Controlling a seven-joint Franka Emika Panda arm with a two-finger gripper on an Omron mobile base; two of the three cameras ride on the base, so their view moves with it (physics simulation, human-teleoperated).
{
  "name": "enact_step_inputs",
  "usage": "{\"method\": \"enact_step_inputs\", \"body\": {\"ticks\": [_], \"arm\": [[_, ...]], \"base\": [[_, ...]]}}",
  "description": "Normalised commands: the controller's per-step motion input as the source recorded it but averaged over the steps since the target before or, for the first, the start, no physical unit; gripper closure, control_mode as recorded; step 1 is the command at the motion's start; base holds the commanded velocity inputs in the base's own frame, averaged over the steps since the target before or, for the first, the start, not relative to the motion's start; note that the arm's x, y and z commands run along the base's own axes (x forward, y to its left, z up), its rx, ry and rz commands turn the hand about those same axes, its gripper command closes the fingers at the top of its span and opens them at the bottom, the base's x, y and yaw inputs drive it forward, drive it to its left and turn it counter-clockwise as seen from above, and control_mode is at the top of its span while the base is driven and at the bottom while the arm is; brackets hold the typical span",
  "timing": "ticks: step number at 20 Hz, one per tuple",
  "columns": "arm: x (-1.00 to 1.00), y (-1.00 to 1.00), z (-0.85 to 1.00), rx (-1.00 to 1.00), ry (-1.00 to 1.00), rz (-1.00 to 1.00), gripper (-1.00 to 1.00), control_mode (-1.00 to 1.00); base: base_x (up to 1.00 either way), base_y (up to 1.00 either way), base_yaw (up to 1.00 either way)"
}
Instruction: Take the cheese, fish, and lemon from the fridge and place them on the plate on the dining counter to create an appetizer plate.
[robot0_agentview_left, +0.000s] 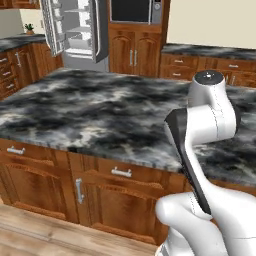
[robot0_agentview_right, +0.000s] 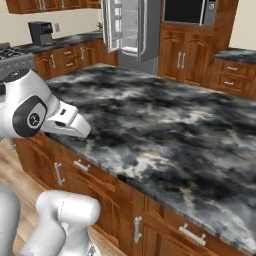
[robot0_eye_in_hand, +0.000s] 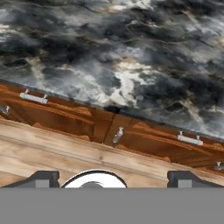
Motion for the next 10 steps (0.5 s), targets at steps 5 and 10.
{"method": "enact_step_inputs", "body": {"ticks": [5, 10], "arm": [[0.0, 0.0, 0.0, 0.0, 0.0, 0.0, -1.0, 1.0], [0.0, 0.0, 0.0, 0.0, 0.0, 0.0, -1.0, 1.0]], "base": [[0.77, 1.0, 0.16], [0.8, 1.0, 0.06]]}}
